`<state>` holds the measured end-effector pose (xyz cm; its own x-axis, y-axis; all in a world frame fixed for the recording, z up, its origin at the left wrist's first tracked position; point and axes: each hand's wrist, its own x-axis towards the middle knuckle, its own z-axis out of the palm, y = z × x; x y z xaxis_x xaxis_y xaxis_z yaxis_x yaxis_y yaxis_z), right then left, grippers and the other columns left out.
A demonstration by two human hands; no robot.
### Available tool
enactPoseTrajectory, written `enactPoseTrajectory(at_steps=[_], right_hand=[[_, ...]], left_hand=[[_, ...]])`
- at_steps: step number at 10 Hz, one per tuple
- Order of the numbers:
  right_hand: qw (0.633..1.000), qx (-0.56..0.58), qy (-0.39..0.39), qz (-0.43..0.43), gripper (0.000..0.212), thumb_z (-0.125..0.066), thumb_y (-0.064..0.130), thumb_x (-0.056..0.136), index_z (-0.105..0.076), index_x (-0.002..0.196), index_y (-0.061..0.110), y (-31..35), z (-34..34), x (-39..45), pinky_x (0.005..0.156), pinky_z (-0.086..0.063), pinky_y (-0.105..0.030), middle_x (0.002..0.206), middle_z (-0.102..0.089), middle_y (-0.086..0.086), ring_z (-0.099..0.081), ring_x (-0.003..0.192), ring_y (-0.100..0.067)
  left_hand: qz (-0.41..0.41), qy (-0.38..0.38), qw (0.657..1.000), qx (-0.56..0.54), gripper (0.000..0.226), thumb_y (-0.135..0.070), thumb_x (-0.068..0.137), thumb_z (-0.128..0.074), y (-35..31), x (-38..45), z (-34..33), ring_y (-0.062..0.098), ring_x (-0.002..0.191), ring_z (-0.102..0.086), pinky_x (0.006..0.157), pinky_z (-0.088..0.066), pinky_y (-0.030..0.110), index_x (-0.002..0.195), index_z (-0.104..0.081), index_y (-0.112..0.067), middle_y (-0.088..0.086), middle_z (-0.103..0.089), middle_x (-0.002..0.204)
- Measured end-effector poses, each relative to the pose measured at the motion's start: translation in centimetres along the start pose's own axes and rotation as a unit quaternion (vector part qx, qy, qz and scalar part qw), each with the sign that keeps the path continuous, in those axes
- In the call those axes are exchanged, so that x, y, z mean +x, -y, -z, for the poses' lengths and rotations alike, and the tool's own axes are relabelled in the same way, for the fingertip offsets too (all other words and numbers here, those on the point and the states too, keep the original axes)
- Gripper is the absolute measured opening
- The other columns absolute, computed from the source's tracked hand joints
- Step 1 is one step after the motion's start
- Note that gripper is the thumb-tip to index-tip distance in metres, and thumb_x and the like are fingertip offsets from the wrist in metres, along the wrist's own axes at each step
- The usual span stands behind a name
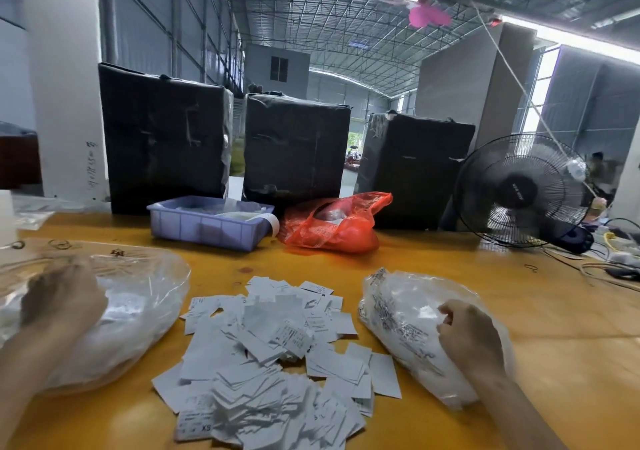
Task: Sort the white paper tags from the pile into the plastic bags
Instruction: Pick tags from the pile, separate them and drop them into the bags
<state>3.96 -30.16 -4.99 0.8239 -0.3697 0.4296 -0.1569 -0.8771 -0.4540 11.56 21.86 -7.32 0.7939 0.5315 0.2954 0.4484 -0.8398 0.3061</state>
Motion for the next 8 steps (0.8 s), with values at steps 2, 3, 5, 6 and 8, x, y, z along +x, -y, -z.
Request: enactPoseTrajectory(at_steps=[2, 3, 5, 6, 8], right_hand=[[0.998, 0.062, 0.003, -0.003, 0.011, -0.076, 0.019, 0.078, -0.068, 0.074, 0.013, 0.0, 0.0, 0.1, 0.064, -0.043, -0.029, 0.078, -0.068, -0.005, -0.059, 0.075, -0.024], [0.998, 0.057, -0.014, -0.012, 0.016, -0.066, 0.018, 0.086, -0.066, 0.073, 0.009, -0.1, -0.1, 0.3, 0.062, -0.042, -0.03, 0.075, -0.067, -0.008, -0.058, 0.074, -0.028], [0.997, 0.076, -0.031, -0.012, 0.007, -0.059, -0.003, 0.08, -0.059, 0.077, 0.004, 0.3, -0.3, 0.3, 0.062, -0.039, -0.032, 0.079, -0.063, -0.015, -0.052, 0.072, -0.029], [0.994, 0.097, -0.043, -0.003, 0.017, -0.057, -0.009, 0.078, -0.059, 0.087, 0.005, 0.4, -0.3, 0.2, 0.063, -0.041, -0.033, 0.078, -0.063, -0.014, -0.054, 0.073, -0.031], [0.988, 0.153, -0.016, -0.017, 0.024, -0.069, -0.01, 0.072, -0.062, 0.089, 0.005, 0.2, 0.1, 0.3, 0.064, -0.04, -0.03, 0.071, -0.059, -0.006, -0.058, 0.076, -0.03]], left_hand=[[0.018, -0.054, 0.998, -0.003, 0.027, -0.02, 0.085, -0.058, -2.9, -5.5, 5.0, 0.039, 0.098, -0.056, 0.082, -0.05, 0.044, 0.108, -0.061, -0.006, 0.019, -0.06, 0.108], [0.021, -0.066, 0.997, 0.021, 0.029, -0.018, 0.086, -0.06, -4.0, -6.8, 6.1, 0.039, 0.104, -0.053, 0.083, -0.046, 0.041, 0.112, -0.058, -0.005, 0.019, -0.058, 0.115], [0.01, -0.072, 0.997, 0.04, 0.034, -0.021, 0.089, -0.058, -5.8, -8.0, 7.5, 0.038, 0.116, -0.043, 0.091, -0.041, 0.044, 0.12, -0.051, -0.009, 0.017, -0.05, 0.125], [0.007, -0.073, 0.996, 0.045, 0.03, -0.022, 0.089, -0.057, -6.3, -8.2, 7.8, 0.037, 0.115, -0.044, 0.089, -0.041, 0.044, 0.115, -0.051, -0.009, 0.016, -0.051, 0.12], [-0.029, -0.094, 0.994, 0.053, 0.03, -0.027, 0.088, -0.058, -7.6, -9.4, 8.1, 0.033, 0.11, -0.047, 0.084, -0.043, 0.04, 0.112, -0.051, -0.01, 0.014, -0.054, 0.112]])
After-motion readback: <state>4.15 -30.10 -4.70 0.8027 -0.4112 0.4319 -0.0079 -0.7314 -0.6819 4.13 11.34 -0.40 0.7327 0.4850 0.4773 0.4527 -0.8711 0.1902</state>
